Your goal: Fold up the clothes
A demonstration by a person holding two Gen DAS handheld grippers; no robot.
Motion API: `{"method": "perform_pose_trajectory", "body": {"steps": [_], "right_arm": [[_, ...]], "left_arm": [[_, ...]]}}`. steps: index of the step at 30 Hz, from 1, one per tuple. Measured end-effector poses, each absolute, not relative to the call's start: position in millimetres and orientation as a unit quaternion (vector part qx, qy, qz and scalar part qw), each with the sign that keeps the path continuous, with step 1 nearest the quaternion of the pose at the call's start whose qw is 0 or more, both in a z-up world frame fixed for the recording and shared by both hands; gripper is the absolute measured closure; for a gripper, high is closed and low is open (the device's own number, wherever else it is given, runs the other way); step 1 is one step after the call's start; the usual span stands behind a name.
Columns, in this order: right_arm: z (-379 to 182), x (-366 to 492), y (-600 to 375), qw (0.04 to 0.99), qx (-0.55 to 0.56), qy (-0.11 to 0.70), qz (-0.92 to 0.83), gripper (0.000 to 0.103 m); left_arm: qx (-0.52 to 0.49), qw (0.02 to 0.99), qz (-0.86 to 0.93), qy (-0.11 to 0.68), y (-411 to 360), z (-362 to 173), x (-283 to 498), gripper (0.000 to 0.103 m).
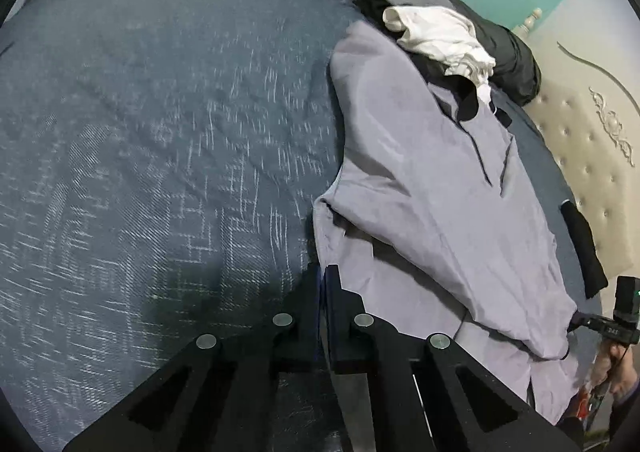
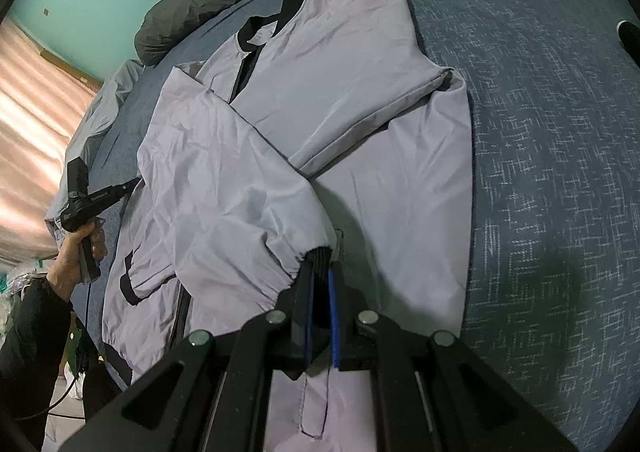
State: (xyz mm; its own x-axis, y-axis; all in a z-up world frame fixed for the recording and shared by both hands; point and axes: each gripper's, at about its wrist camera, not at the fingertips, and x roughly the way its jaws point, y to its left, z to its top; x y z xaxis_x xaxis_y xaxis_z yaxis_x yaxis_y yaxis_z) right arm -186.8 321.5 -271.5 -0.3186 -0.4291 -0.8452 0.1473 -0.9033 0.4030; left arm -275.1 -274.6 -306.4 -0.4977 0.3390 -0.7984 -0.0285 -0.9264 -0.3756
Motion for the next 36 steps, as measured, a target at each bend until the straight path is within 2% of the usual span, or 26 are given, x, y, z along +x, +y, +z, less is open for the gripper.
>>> {"method": "perform_pose_trajectory", "body": {"steps": [4, 14, 20, 21, 25, 29, 30, 33, 36], "right_arm": [[-273, -187, 321, 0.174, 0.557, -0.115, -0.804, 0.097], [-278, -188, 324, 0.154, 0.567, -0.088, -0.804, 0.097], [-284, -184, 332, 0.147, 0.582, -0.117, -0.791, 0.097], [-282, -183, 330, 0.152, 0.58, -0.118, -0.792, 0.097], [-264, -180, 328, 0.153, 0.557, -0.113, -0.808, 0.089], [-236, -179, 328, 0.159, 0.51, -0.128, -0.836, 0.089], [-234, -180, 323, 0.168, 0.505, -0.133, -0.836, 0.088], [-239, -187, 300, 0.184, 0.517, -0.121, -0.828, 0.088], [-254, -187, 282, 0.196, 0.534, -0.112, -0.815, 0.088]], "left_arm": [[-0.49, 0.085, 0.856, -0.14, -276, -306, -278, 0.101], [-0.499, 0.08, 0.846, -0.171, -286, -323, -281, 0.101], [-0.496, 0.077, 0.847, -0.175, -285, -319, -279, 0.1], [-0.494, 0.076, 0.848, -0.176, -288, -316, -274, 0.098], [-0.48, 0.061, 0.861, -0.158, -292, -298, -264, 0.097], [-0.46, 0.051, 0.874, -0.147, -292, -284, -264, 0.096], [-0.462, 0.051, 0.874, -0.14, -289, -284, -267, 0.092], [-0.47, 0.056, 0.875, -0.099, -268, -289, -282, 0.087], [-0.479, 0.059, 0.874, -0.055, -251, -298, -293, 0.086]]}}
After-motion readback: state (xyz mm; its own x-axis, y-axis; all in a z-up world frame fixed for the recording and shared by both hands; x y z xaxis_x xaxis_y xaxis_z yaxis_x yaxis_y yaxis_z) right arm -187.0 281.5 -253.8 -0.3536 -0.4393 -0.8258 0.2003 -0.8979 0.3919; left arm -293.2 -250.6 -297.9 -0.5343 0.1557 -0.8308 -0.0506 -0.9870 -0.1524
